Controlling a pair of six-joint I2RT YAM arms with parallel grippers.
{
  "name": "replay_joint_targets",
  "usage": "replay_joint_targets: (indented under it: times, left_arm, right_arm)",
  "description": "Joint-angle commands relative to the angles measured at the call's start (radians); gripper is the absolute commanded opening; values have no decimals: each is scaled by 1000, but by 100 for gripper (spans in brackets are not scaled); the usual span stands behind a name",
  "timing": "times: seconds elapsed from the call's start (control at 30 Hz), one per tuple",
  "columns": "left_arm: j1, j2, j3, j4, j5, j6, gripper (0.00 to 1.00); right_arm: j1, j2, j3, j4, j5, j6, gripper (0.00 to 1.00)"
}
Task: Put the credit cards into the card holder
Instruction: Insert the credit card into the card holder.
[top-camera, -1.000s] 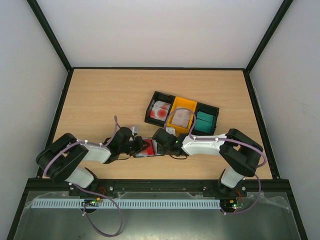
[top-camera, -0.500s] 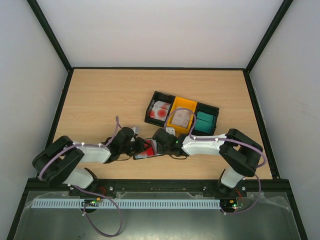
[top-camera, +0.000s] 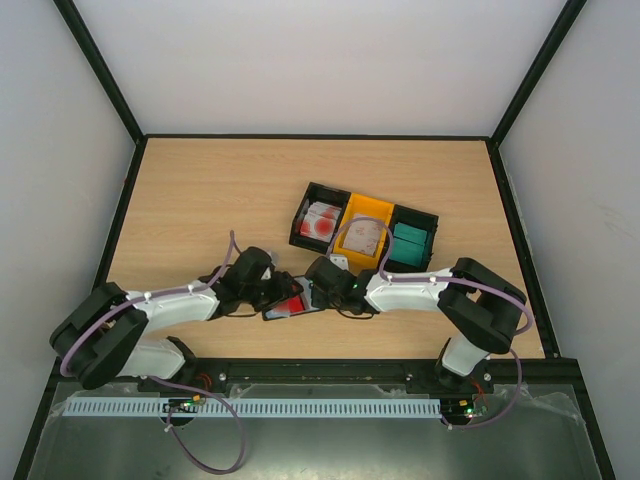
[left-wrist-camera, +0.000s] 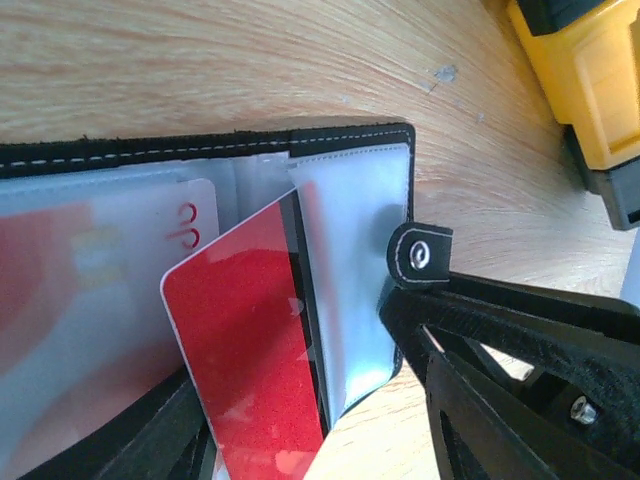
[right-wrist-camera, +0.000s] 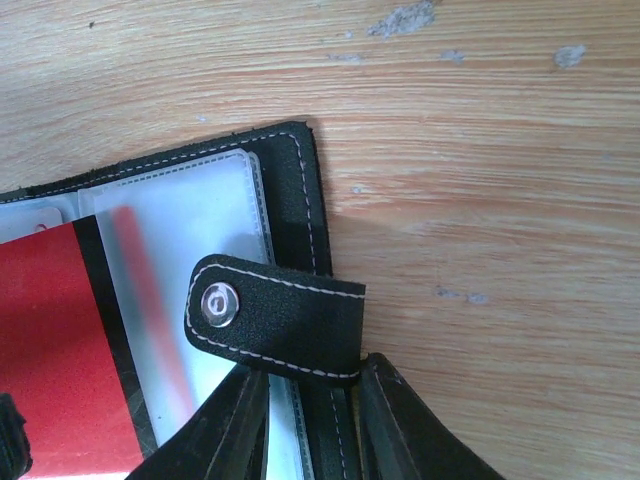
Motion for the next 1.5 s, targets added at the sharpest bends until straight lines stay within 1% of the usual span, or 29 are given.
replay_joint_targets:
  times: [0.0, 0.1, 0.27, 0.4, 0.47, 0.53, 0.7, 0.9, 1.03, 1.2, 1.3, 1.47]
  left_arm:
    - [-5, -28, 39, -164, -29, 6, 59]
    - [-5, -30, 54, -202, -16, 15, 59]
    - [-5, -33, 69, -250, -28, 22, 62]
    - [-7, -39, 79, -329, -66, 25, 60]
    - [-6, -36, 63, -323, -70, 21, 57]
    - [-7, -20, 59, -307, -73, 24, 53]
    - [-9, 36, 86, -272, -75, 67, 45]
    - [-25, 106, 117, -238, -75, 122, 44]
    - [-32, 148, 133, -225, -62, 138, 42]
    - [-34, 115, 140, -279, -97, 138, 44]
    - [-34, 78, 137, -303, -99, 136, 47]
    - [-34, 31, 137, -343, -100, 125, 52]
  right_arm:
    - [10, 32, -45, -30, -53, 7, 24]
    - [9, 33, -56, 5, -79, 6, 24]
    - [11, 38, -57, 12, -87, 5, 24]
    - [10, 39, -62, 21, -92, 11, 24]
    - [10, 43, -64, 27, -97, 10, 24]
    - [10, 47, -66, 33, -101, 11, 24]
    - [10, 49, -69, 41, -107, 7, 24]
    - [10, 42, -76, 68, -111, 3, 26]
    - [8, 36, -78, 74, -104, 8, 26]
    - [8, 1, -97, 90, -82, 29, 29]
    - [9, -27, -112, 106, -78, 41, 32]
    - [9, -51, -119, 123, -88, 44, 34]
